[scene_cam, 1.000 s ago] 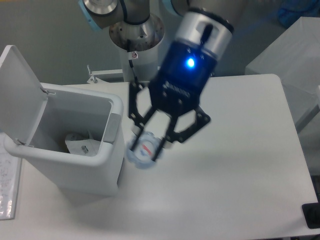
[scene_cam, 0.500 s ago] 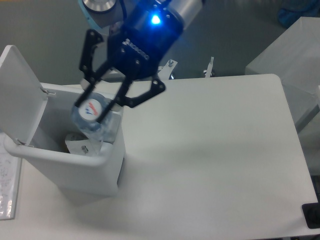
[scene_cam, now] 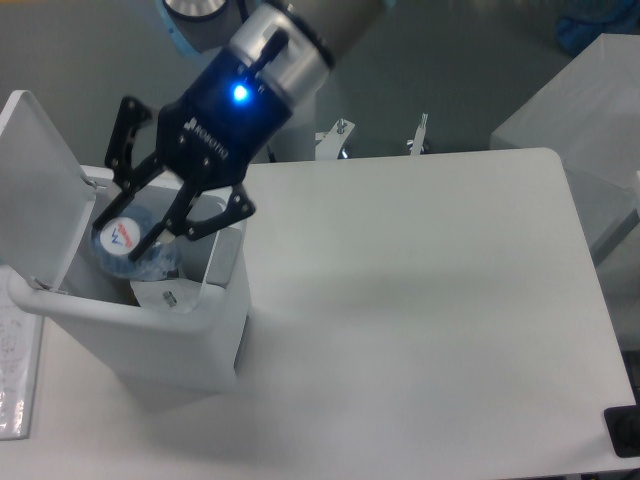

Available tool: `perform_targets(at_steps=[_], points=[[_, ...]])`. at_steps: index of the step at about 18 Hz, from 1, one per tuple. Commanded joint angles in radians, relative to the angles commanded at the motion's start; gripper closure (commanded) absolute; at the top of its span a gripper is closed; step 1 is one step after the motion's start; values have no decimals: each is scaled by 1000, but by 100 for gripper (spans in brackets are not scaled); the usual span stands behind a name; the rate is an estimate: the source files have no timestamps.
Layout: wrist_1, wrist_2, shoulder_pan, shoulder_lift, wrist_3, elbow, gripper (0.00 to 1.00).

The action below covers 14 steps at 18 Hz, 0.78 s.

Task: Place the trash in the trash can
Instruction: 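Lower the bottle into the bin and open the gripper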

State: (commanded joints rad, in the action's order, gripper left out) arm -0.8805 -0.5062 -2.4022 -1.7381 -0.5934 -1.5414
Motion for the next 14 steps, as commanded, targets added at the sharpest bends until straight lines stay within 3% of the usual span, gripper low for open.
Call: perform_targets(at_steps=[5,7,11,14], points=[[0,-2,-3,12,-118,-97,100],[0,-2,-2,18,-164,-123,95],[0,-3,-3,20,-273,-173,50],[2,-8,-6,37,-295,-204,5]])
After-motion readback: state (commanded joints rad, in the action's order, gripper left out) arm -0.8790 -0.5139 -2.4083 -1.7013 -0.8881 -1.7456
